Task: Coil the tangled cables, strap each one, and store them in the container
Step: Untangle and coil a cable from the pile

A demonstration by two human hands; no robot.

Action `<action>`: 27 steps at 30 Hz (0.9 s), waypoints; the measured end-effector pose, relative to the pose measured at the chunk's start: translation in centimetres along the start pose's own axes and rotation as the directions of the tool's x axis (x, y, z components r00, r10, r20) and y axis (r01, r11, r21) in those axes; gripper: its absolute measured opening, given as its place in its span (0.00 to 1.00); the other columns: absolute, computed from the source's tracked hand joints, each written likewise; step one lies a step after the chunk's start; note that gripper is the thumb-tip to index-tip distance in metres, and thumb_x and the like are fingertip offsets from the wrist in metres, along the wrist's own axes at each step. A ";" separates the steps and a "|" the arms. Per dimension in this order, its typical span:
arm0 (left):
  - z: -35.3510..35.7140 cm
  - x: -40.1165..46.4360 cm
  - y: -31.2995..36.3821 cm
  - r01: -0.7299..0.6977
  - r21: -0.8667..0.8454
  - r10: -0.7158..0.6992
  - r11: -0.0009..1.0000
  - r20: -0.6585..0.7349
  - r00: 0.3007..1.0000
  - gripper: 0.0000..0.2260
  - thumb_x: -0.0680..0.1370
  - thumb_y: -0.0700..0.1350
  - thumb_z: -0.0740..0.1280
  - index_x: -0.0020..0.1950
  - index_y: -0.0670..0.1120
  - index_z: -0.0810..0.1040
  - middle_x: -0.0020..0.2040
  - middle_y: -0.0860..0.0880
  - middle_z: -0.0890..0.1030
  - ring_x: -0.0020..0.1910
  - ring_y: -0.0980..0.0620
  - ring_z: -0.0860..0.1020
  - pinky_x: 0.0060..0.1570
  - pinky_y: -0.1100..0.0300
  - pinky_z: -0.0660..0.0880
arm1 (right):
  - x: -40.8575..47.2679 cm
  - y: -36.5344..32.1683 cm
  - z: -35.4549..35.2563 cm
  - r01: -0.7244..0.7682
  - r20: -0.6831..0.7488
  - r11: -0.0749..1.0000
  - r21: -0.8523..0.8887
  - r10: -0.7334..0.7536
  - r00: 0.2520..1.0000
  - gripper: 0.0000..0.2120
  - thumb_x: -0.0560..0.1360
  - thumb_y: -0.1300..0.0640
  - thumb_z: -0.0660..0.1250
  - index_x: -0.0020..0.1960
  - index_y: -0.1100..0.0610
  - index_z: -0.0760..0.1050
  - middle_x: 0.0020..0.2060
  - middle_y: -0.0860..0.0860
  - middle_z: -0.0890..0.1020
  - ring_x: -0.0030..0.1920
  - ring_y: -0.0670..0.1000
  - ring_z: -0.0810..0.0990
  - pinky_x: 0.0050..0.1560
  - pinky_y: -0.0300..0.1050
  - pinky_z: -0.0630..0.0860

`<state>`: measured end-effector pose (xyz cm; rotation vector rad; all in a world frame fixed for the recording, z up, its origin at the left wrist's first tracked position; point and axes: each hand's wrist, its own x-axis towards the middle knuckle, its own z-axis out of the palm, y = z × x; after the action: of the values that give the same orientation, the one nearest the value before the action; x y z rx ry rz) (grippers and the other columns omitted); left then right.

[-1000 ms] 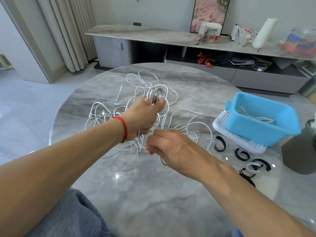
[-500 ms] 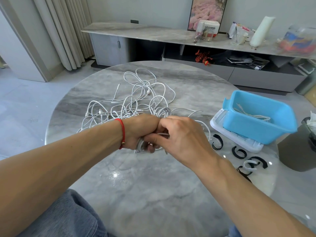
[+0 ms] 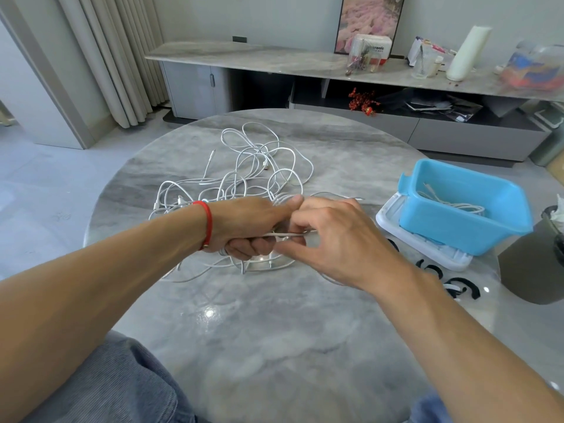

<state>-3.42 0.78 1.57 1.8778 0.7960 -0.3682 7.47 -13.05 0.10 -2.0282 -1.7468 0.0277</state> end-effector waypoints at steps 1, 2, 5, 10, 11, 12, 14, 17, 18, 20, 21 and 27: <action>-0.1 0.2 -0.3 -0.006 -0.051 0.007 0.999 0.018 1.000 0.24 0.83 0.64 0.51 0.49 0.43 0.68 0.27 0.46 0.65 0.13 0.57 0.63 0.17 0.69 0.62 | 0.0 0.5 -0.2 -0.006 0.004 1.000 -0.014 0.006 1.000 0.20 0.72 0.33 0.66 0.37 0.49 0.78 0.38 0.40 0.75 0.49 0.45 0.74 0.52 0.49 0.69; -0.1 0.3 -0.4 -0.026 -0.065 0.028 0.998 0.034 0.999 0.26 0.82 0.67 0.51 0.52 0.43 0.68 0.27 0.46 0.65 0.13 0.57 0.63 0.17 0.70 0.61 | 0.0 1.0 -0.5 -0.027 0.012 0.999 -0.027 0.027 1.000 0.20 0.71 0.33 0.66 0.39 0.49 0.80 0.41 0.41 0.77 0.52 0.47 0.74 0.53 0.50 0.71; -0.2 -0.2 -0.4 -0.107 -0.049 0.114 0.993 0.164 0.980 0.30 0.75 0.73 0.53 0.47 0.45 0.68 0.24 0.50 0.62 0.16 0.55 0.57 0.20 0.70 0.58 | 0.1 2.0 -1.6 -0.097 0.020 0.995 0.025 0.096 0.995 0.21 0.69 0.31 0.66 0.42 0.48 0.82 0.49 0.44 0.76 0.56 0.49 0.73 0.56 0.55 0.74; -1.5 -0.7 -0.2 -0.145 0.082 0.115 0.986 0.291 0.950 0.17 0.79 0.61 0.66 0.38 0.50 0.69 0.25 0.49 0.62 0.19 0.53 0.54 0.21 0.69 0.55 | 0.4 2.6 -1.9 -0.163 0.069 0.987 0.002 0.163 0.984 0.17 0.68 0.31 0.69 0.40 0.44 0.79 0.48 0.42 0.77 0.50 0.47 0.75 0.52 0.54 0.76; -1.8 -0.9 -0.3 -0.140 0.098 0.102 0.985 0.318 0.943 0.17 0.80 0.60 0.65 0.40 0.50 0.70 0.24 0.49 0.62 0.19 0.53 0.54 0.21 0.70 0.55 | 0.5 2.8 -2.0 -0.182 0.074 0.983 -0.001 0.182 0.981 0.20 0.67 0.28 0.69 0.41 0.45 0.80 0.47 0.42 0.78 0.49 0.45 0.76 0.51 0.53 0.77; -2.2 -1.1 -0.4 -0.134 0.098 0.092 0.986 0.348 0.933 0.17 0.81 0.60 0.64 0.40 0.49 0.69 0.24 0.49 0.61 0.19 0.54 0.53 0.21 0.70 0.55 | 0.6 3.1 -2.1 -0.201 0.078 0.979 -0.004 0.201 0.976 0.23 0.65 0.25 0.68 0.41 0.44 0.80 0.47 0.41 0.78 0.49 0.43 0.76 0.50 0.52 0.77; -3.1 -1.5 -0.8 -0.118 0.030 0.098 0.993 0.386 0.917 0.18 0.81 0.61 0.62 0.39 0.49 0.67 0.23 0.49 0.60 0.18 0.54 0.53 0.21 0.71 0.55 | 0.6 4.0 -2.5 -0.232 0.089 0.973 0.005 0.231 0.969 0.26 0.63 0.21 0.66 0.40 0.43 0.80 0.47 0.40 0.78 0.50 0.41 0.76 0.51 0.51 0.76; -4.4 -2.1 -1.5 -0.141 -0.190 0.210 0.972 0.417 0.885 0.19 0.82 0.59 0.60 0.37 0.48 0.66 0.21 0.49 0.58 0.15 0.56 0.53 0.20 0.72 0.54 | 0.5 5.7 -2.7 -0.276 0.110 0.961 0.038 0.270 0.957 0.21 0.68 0.26 0.67 0.39 0.44 0.79 0.48 0.42 0.77 0.51 0.43 0.76 0.56 0.54 0.76; -4.7 -2.2 -1.8 -0.155 -0.269 0.259 0.951 0.417 0.871 0.19 0.83 0.58 0.58 0.36 0.49 0.64 0.21 0.49 0.58 0.15 0.56 0.53 0.20 0.72 0.55 | 0.6 6.0 -2.6 -0.290 0.117 0.955 0.057 0.282 0.952 0.19 0.70 0.28 0.67 0.38 0.44 0.79 0.47 0.43 0.77 0.50 0.44 0.77 0.57 0.54 0.76; -5.1 -2.2 -2.3 -0.171 -0.397 0.331 0.902 0.380 0.864 0.19 0.83 0.57 0.57 0.35 0.50 0.64 0.21 0.51 0.59 0.14 0.56 0.54 0.20 0.72 0.55 | 0.7 6.3 -2.2 -0.298 0.135 0.949 0.105 0.283 0.950 0.18 0.73 0.31 0.67 0.37 0.44 0.77 0.46 0.45 0.77 0.50 0.45 0.77 0.58 0.53 0.76; -5.2 -2.1 -2.5 -0.174 -0.446 0.349 0.878 0.349 0.870 0.20 0.83 0.57 0.56 0.34 0.50 0.64 0.21 0.51 0.59 0.14 0.56 0.54 0.19 0.72 0.54 | 0.8 6.3 -2.0 -0.295 0.141 0.948 0.119 0.278 0.950 0.17 0.75 0.33 0.66 0.37 0.44 0.77 0.47 0.45 0.76 0.50 0.45 0.77 0.59 0.53 0.75; -4.1 -1.3 -3.6 -0.369 -0.330 0.386 0.869 -0.013 0.922 0.23 0.83 0.60 0.57 0.32 0.49 0.61 0.26 0.47 0.54 0.17 0.54 0.53 0.20 0.67 0.53 | 0.9 3.9 -1.4 -0.222 0.049 0.950 0.218 0.217 0.975 0.23 0.84 0.43 0.58 0.35 0.50 0.77 0.49 0.41 0.74 0.55 0.43 0.75 0.57 0.42 0.69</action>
<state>-7.24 4.91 1.57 1.6514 0.4046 -0.0327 11.70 -13.02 0.27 -2.0505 -1.4508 0.3067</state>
